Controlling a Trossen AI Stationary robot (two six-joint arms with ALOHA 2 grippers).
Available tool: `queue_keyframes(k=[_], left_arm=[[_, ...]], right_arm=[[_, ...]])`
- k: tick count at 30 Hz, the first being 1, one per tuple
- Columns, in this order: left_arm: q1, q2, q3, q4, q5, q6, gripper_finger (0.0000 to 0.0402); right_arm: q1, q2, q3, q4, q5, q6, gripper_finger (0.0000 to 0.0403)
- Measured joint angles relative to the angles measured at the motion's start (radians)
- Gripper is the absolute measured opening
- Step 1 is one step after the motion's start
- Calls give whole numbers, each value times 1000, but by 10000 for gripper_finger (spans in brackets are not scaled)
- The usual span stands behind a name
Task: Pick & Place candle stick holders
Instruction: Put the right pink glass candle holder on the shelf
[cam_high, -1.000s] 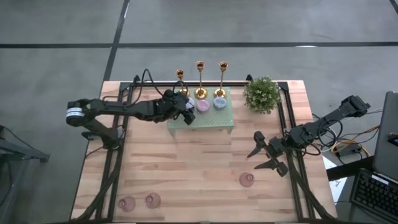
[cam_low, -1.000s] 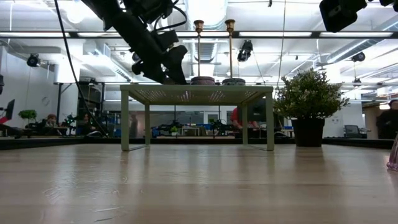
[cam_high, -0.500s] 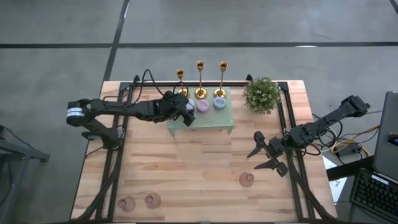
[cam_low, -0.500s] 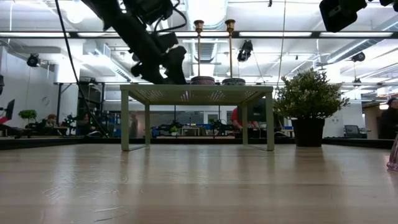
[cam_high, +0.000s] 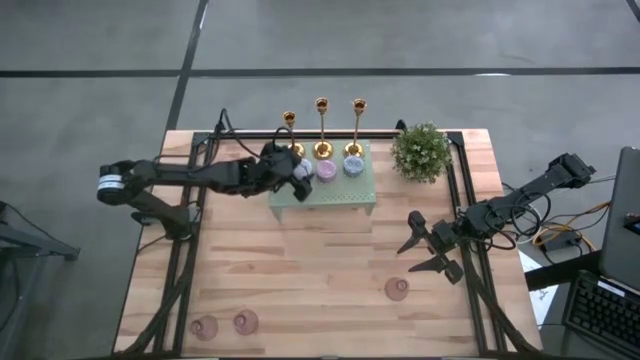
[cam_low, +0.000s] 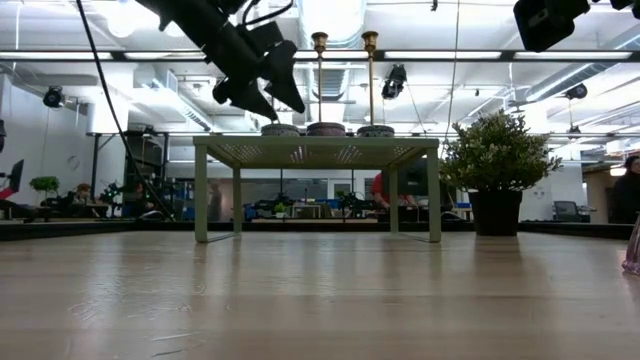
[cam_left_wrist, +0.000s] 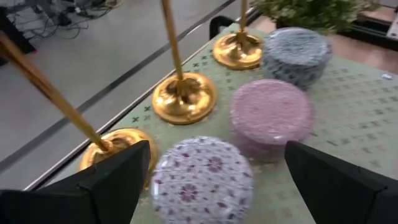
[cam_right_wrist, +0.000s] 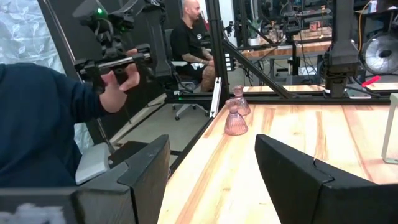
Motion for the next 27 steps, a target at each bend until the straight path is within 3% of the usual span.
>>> queue_keyframes(k=[16, 21, 27], left_arm=[[-82, -119, 4, 0, 45, 36, 353], [-101, -175, -6, -20, 61, 45, 298], [-122, -204, -7, -60, 119, 74, 188]], right_arm=[[0, 0, 0, 0, 0, 1, 228], [0, 0, 0, 0, 0, 1, 228], [0, 0, 0, 0, 0, 3, 228]])
